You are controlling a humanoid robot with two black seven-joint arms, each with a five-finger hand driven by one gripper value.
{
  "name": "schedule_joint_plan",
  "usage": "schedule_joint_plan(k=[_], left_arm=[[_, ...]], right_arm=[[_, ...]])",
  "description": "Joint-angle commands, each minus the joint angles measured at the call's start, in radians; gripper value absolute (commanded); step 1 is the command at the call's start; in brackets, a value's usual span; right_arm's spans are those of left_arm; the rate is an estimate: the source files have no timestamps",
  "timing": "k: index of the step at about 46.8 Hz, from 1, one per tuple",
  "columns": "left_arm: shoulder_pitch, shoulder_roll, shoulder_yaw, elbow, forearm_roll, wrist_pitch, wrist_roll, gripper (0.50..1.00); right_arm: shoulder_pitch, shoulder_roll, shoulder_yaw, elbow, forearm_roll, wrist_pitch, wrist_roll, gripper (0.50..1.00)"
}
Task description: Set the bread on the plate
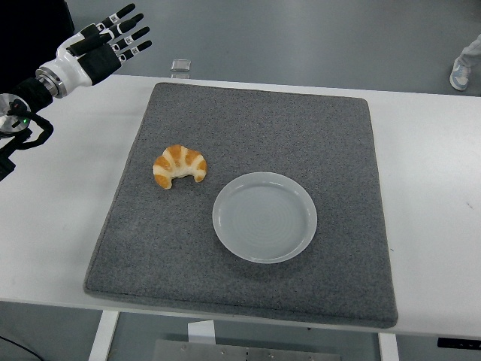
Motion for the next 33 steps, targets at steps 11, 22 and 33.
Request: schedule_joint_plan(k=[11,22,33], left_arm=[[-0.002,-0.001,-0.006,-0.004,0.000,-0.004,-0.002,0.996],[-0.007,0.000,-0.005,-0.005,0.002,-0.004,-0.002,0.996],[-0.002,0.019,0.003,-0.004,0.044,-0.108,-0.012,0.994]], right_arm=[[0.000,0.000,0.000,0.000,0.000,0.000,0.000,0.952],[0.000,0.000,0.000,0.000,0.000,0.000,0.000,0.952],[0.000,0.000,0.000,0.000,0.000,0.000,0.000,0.952]])
